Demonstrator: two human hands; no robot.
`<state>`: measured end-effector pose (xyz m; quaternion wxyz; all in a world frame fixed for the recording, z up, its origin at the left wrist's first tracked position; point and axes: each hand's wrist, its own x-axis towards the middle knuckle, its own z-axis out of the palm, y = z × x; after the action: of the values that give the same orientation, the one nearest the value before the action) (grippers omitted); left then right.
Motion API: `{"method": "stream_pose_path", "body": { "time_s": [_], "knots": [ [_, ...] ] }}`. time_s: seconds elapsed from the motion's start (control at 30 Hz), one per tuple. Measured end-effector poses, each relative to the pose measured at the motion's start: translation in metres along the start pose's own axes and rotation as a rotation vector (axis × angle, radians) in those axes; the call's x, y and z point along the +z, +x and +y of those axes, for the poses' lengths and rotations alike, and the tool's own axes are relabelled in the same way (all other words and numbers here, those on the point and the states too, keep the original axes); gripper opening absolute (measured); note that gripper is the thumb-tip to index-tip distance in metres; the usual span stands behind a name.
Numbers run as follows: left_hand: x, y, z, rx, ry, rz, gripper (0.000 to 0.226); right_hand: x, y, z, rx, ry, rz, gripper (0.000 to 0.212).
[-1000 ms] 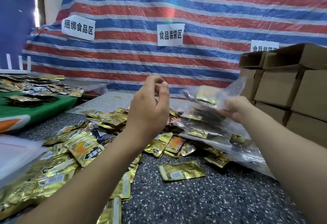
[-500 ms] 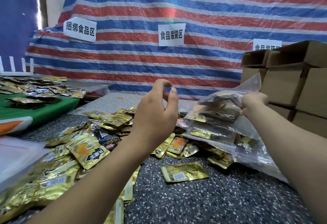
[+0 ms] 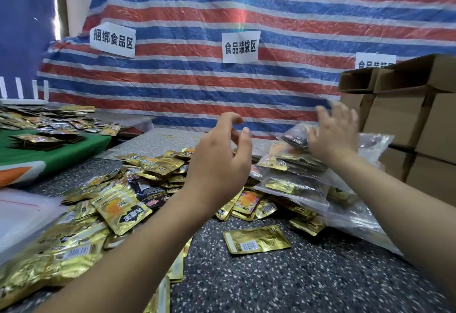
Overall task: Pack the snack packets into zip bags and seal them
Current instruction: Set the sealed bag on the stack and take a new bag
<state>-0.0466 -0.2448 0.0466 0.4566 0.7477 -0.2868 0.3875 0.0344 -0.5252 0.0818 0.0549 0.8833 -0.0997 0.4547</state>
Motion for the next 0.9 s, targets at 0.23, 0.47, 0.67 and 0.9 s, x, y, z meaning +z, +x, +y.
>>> {"method": "stream_pose_path", "body": {
  "time_s": [0.23,0.47,0.67,0.9],
  "knots": [
    [0.000,-0.002,0.001,-0.003,0.019,-0.030,0.024,0.023,-0.008,-0.004,0.007,0.080,-0.540,0.072],
    [0.001,-0.003,0.003,0.020,0.012,-0.057,0.011,0.015,0.003,-0.004,0.007,0.081,-0.606,0.064],
    [0.000,-0.004,0.005,0.015,0.012,-0.099,0.014,0.002,-0.008,-0.015,0.054,0.109,-0.399,0.064],
    [0.006,-0.006,0.001,0.033,0.092,-0.182,0.018,-0.046,-0.057,-0.061,0.089,0.545,-0.161,0.035]
  ]
}}
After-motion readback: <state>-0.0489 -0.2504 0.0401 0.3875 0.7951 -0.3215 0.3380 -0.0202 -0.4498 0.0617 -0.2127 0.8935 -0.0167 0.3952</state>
